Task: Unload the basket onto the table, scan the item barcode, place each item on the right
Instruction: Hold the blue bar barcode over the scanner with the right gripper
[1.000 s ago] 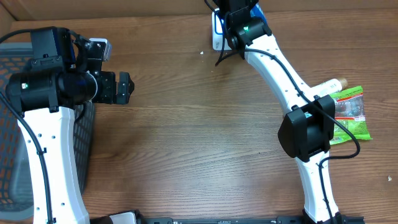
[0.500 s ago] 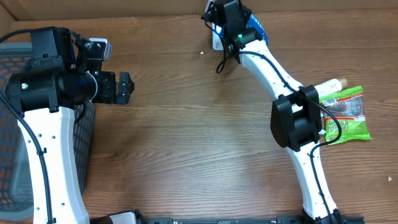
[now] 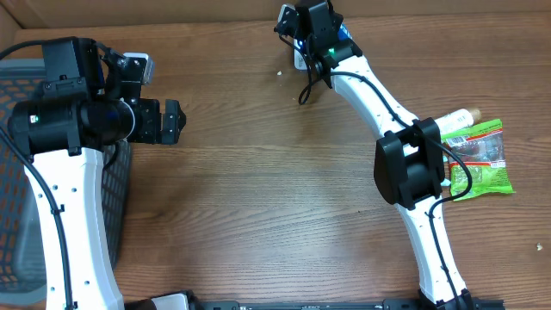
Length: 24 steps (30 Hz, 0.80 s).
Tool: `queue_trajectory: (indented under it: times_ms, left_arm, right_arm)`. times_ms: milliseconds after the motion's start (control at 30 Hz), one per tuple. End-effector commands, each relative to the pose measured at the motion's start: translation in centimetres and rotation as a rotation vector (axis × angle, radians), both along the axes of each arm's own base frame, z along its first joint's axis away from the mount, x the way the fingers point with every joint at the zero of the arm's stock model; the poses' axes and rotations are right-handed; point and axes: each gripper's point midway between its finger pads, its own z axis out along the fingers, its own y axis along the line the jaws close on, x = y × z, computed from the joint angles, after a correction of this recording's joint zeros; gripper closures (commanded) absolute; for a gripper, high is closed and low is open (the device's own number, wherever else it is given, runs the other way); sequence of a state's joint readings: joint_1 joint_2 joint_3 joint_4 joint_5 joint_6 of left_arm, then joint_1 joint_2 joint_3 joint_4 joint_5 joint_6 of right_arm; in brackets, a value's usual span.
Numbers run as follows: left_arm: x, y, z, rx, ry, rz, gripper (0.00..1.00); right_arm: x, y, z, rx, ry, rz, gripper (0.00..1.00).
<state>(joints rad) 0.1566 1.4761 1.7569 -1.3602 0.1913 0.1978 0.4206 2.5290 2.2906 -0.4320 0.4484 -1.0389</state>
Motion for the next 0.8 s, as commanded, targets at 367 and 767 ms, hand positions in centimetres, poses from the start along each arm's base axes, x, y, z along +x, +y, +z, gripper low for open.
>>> queue_trajectory:
  times_ms: [367,767]
  left_arm:
    - [0.3,-0.1,0.0,-0.005,-0.002,-0.008,0.0]
    - [0.3,-0.1,0.0,-0.005,-0.002,-0.008,0.0]
  right_arm:
    - [0.0,1.6,3.8,0.119,-0.159,-0.138,0.96]
    - [-0.7,-0.3,4.2,0.139,-0.241,-0.34,0.96]
